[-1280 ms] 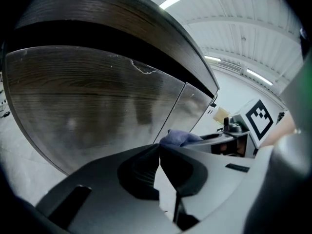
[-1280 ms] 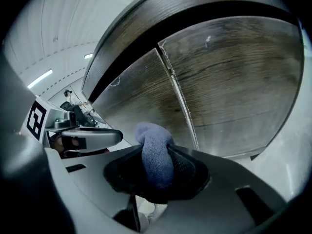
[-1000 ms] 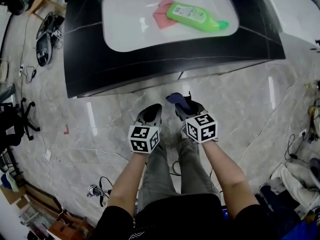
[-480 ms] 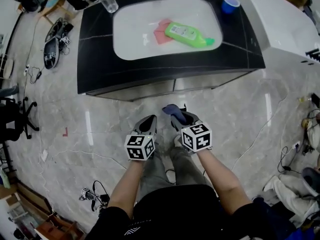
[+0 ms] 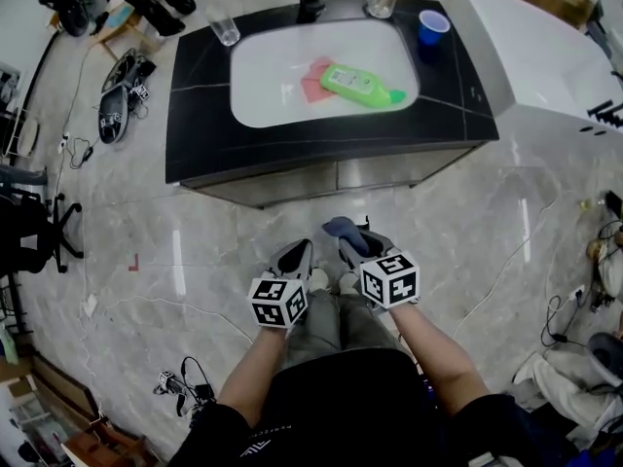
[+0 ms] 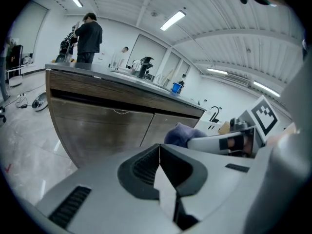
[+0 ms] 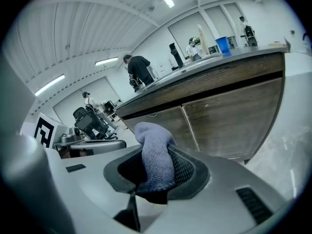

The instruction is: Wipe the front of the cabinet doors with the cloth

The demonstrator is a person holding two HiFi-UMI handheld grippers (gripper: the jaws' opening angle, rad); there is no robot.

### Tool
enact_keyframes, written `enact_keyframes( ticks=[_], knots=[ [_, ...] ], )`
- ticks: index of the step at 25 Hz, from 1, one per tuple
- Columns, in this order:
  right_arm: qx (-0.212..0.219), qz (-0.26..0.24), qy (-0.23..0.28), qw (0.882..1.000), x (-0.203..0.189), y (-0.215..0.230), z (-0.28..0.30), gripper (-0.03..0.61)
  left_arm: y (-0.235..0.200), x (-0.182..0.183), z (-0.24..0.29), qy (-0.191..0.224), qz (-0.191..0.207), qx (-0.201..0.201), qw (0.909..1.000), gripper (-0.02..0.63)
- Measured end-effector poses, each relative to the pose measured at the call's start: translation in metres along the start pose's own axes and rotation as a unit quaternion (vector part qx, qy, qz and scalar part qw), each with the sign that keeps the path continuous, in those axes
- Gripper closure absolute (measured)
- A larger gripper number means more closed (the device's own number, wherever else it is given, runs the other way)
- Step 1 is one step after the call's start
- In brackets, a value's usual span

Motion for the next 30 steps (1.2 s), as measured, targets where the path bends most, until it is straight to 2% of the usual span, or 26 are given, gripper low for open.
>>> enact_keyframes(
  ticks=[10,17,24,30],
  knots=[
    [-0.009,0.005,-0.001,1.0,0.0,-0.022,0.011,0.459,-0.011,-0.004,-0.007,0.004,-0.009,-0.027,0.9996,0.603],
    [-0.012,0.001,-0.006,1.0,0.005,-0.031,0.036,0.459,-0.042,-0.002,-0.006,0.004,-0.011,-0.031,0.9995,0.603],
    [-0.024,-0.008,0.001,1.0,0.017,-0.031,0.06,0.459,-0.062,0.003,0.004,0.002,0.006,-0.048,0.9988,0.603],
    [-0.029,-0.015,0.013,0.999,0.023,-0.019,0.063,0.459,-0.054,0.007,0.019,0.005,0.022,-0.061,0.9979,0.603]
  ],
)
Point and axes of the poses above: the fingertips, and each gripper's own axes: z forward along the fingers, y to its right, x out of its top, the point moved 8 cm from there along -z, backward along the fingers, and after that the axes turned 7 degrees about x, right-handed, at the moved point
